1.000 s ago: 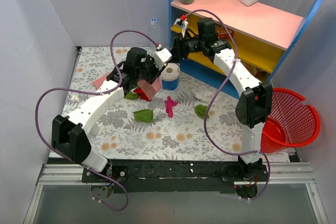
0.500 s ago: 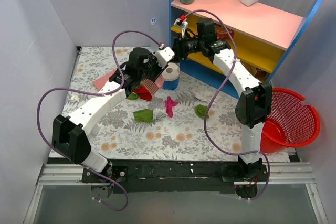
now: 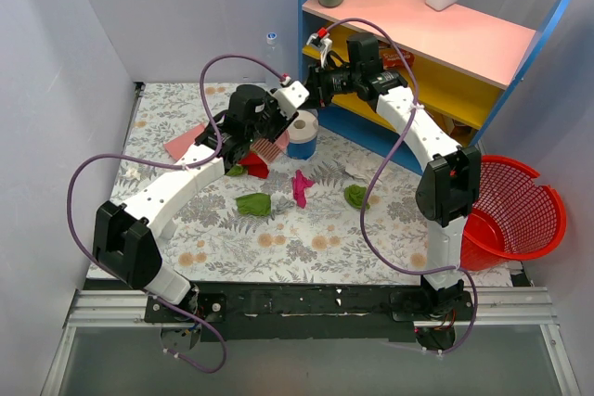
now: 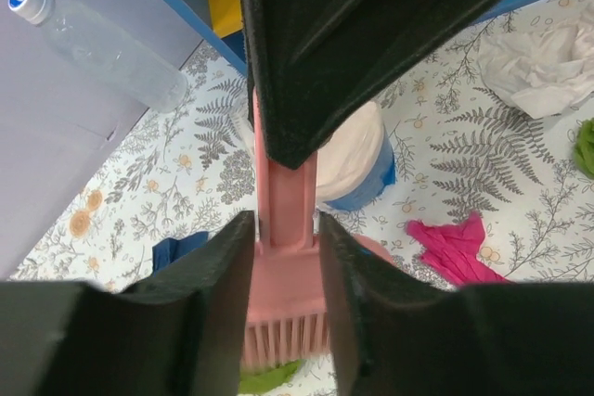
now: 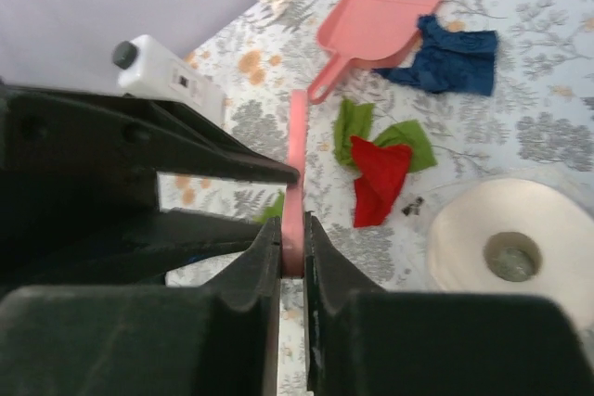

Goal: Sweep away the paper scraps from the table

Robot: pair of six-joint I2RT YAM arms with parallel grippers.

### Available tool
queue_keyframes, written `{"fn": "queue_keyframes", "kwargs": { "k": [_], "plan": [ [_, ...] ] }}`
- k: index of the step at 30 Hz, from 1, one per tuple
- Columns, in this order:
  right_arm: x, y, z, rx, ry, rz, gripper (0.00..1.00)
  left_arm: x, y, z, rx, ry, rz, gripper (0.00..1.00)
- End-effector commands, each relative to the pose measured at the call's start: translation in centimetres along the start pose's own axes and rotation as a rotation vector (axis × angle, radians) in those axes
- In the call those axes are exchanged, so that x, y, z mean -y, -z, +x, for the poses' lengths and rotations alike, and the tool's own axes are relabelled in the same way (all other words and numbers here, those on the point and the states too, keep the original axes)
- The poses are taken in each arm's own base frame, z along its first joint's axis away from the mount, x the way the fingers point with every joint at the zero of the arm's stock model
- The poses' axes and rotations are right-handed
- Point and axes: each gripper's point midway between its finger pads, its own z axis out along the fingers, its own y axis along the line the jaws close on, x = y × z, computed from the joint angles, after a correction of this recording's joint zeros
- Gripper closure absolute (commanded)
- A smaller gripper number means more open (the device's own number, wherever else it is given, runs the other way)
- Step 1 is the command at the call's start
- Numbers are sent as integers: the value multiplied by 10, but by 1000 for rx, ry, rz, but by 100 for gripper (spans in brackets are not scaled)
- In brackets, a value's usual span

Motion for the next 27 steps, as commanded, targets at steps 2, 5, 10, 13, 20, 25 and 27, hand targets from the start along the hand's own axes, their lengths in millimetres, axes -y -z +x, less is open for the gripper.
{"fn": "queue_keyframes", "kwargs": {
  "k": [2,5,10,13,20,25,27],
  "plan": [
    [15,8,-10,31,82,102,99,-1,5,-9,17,29,-12,42],
    [13,21,-18,46,121,101,99,8,21,-2,-12,53,40,30],
    [18,53,-22,50,213,64,99,14,44,-4,-4,175,154,2],
    [11,62,-9,-21,346,31,99,15,46,1,-36,198,222,2],
    [-27,84,-2,-80,583,-37,99,9,52,0,-10,305,465,2],
    [-36,87,-8,-89,657,-23,99,17,42,3,-12,250,587,11],
    [-42,83,-15,-79,687,-34,99,21,38,0,18,229,637,15]
  ]
}}
